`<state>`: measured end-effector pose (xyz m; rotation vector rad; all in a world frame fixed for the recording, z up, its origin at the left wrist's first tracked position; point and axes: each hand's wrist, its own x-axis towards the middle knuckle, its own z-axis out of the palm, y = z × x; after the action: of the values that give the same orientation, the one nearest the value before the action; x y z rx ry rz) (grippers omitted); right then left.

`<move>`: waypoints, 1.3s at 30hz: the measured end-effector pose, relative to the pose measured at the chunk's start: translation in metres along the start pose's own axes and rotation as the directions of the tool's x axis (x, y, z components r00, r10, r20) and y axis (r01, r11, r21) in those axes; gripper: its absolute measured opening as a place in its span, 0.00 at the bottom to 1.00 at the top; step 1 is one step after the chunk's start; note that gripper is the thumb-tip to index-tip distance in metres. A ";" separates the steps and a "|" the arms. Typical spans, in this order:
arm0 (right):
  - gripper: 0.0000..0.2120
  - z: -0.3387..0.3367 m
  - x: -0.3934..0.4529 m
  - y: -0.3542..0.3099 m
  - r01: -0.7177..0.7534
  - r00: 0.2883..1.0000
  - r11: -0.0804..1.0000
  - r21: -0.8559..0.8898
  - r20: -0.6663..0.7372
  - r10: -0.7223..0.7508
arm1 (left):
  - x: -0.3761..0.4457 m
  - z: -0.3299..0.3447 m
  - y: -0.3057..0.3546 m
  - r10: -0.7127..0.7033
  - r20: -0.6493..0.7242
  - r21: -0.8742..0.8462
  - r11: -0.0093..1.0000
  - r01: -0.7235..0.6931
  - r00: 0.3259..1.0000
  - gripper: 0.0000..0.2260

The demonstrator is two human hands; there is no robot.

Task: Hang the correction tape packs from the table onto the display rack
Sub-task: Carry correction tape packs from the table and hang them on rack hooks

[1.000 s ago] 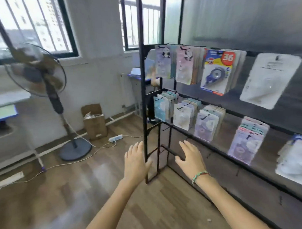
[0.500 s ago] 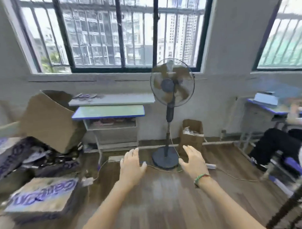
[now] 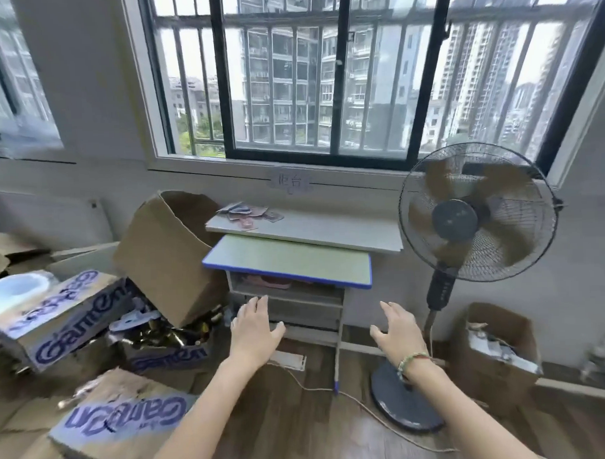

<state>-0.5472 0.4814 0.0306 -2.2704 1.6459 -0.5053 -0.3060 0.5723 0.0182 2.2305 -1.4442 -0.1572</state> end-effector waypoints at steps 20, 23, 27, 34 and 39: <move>0.27 0.137 0.421 -0.127 0.160 0.980 0.987 -0.023 0.120 -0.157 | 0.407 0.033 -0.126 -0.209 -0.053 0.036 0.977 0.211 0.976 0.29; 0.27 0.157 0.477 -0.150 0.153 0.979 0.988 0.008 0.132 -0.153 | 0.468 0.037 -0.145 -0.208 -0.051 0.056 0.976 0.211 0.977 0.29; 0.24 0.185 0.539 -0.168 0.132 0.982 0.991 0.001 0.133 -0.131 | 0.532 0.053 -0.158 -0.204 0.001 0.034 0.978 0.204 0.979 0.29; 0.24 0.239 0.651 -0.192 0.187 0.961 0.982 -0.011 0.209 -0.181 | 0.628 0.099 -0.177 -0.274 0.037 0.031 0.962 0.272 0.961 0.30; 0.25 0.274 0.726 -0.206 0.265 0.930 0.964 -0.022 0.268 -0.250 | 0.694 0.128 -0.181 -0.298 -0.014 -0.003 0.955 0.298 0.955 0.30</move>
<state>-0.0434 -0.1388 -0.0464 -2.4864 1.2579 -0.1998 0.1038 -0.0239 -0.0667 2.4325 -1.0916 -0.2395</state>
